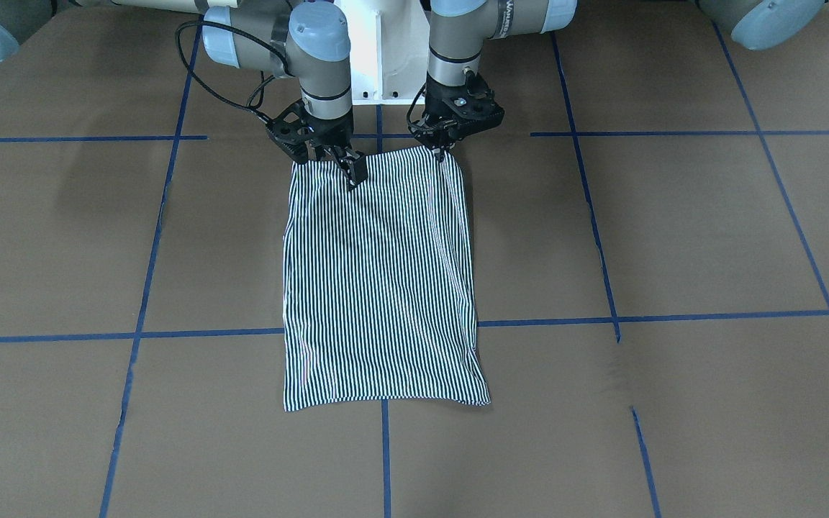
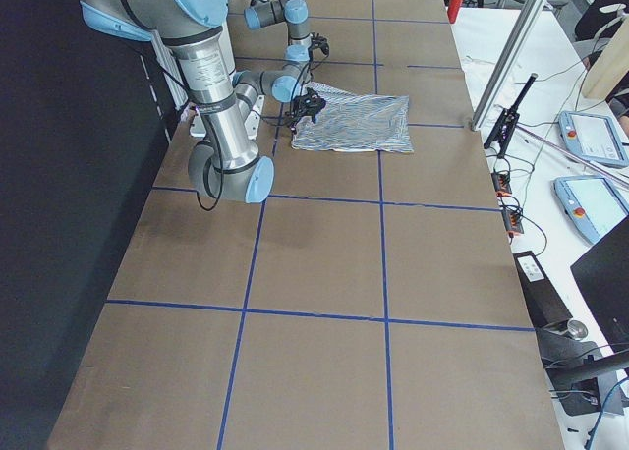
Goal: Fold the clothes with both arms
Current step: 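Grasp the near edge of the shirt with both grippers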
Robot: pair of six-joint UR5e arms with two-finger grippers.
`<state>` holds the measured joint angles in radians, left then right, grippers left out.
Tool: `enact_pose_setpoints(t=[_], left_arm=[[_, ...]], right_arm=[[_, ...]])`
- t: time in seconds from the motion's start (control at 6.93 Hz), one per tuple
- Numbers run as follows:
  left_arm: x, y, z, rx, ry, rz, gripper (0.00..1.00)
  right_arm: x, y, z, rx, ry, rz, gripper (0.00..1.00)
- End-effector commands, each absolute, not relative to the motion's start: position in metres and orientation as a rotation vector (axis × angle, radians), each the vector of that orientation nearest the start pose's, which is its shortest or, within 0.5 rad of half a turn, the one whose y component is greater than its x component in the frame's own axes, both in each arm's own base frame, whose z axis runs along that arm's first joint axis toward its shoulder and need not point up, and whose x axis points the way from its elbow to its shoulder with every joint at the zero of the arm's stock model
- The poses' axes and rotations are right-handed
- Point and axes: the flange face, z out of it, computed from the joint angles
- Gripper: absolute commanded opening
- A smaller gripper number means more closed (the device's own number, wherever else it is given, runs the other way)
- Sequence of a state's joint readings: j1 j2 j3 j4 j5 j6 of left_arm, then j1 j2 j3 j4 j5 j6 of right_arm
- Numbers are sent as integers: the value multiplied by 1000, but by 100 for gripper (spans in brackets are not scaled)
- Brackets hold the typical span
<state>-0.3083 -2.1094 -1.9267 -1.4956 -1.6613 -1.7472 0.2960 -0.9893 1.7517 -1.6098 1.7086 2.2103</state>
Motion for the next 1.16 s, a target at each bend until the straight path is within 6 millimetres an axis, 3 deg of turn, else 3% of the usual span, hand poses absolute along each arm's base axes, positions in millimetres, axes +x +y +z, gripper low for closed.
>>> enact_pose_setpoints(t=[0.0,0.43,0.58,0.72,0.87,1.01], left_arm=[[537,-302,215,-31,830,-420,0],[537,-302,216,-31,829,-420,0],[537,-302,216,-31,829,-420,0],[537,-302,215,-31,830,-420,0],[538,-302,216,-31,829,-420,0],[538,-301,216,-31,829,-419,0]], right_arm=[[-604,-305,273,-257,-667,846,100],[-604,-306,273,-260,-665,846,100],[-605,-306,269,-258,-657,848,83],[-604,-306,268,-257,-650,849,45],[-604,-305,266,-260,-652,847,26],[-604,-304,264,-261,-655,844,17]])
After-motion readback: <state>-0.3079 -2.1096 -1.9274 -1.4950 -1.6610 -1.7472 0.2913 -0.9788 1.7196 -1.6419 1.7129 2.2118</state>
